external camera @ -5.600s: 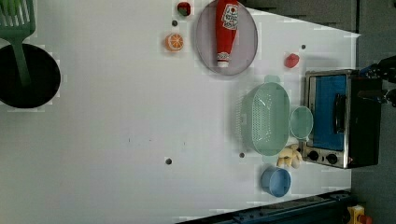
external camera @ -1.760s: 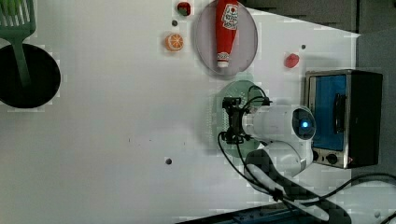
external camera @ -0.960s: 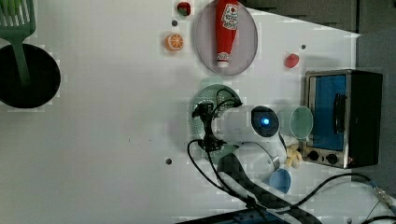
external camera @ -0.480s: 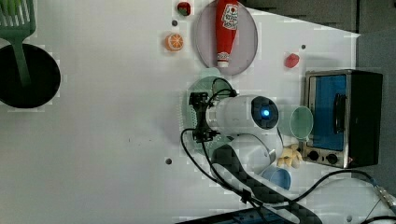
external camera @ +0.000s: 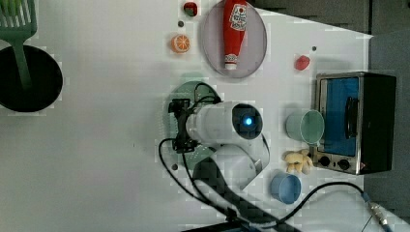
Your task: Drag strainer right to left.
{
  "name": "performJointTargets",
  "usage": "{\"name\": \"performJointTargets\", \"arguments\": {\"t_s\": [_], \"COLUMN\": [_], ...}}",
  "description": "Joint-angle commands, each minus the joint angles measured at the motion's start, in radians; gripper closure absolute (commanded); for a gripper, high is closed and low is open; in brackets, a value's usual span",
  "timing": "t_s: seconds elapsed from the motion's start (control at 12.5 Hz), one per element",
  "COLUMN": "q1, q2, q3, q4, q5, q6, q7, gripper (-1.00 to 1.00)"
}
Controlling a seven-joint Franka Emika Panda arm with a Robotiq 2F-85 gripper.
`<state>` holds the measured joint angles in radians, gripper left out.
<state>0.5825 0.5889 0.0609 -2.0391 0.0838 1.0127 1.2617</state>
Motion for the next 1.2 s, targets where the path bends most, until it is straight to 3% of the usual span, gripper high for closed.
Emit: {"name": "performJointTargets", "arguments": {"t_s": [0.08, 0.96, 1.2], "q1": [0.035, 0.103, 0.102], "q2": [0.016, 0.083, -0.003], "q3": [-0.011, -0.013, -0.059], "q4": [0.053, 0.167, 0.150], "q5": [0.035, 0.034, 0.019], "q6": [-0.013, -0.012, -0.178], "q7": [0.060, 0.143, 0.000], "gripper": [-1.00, -1.00, -1.00]}}
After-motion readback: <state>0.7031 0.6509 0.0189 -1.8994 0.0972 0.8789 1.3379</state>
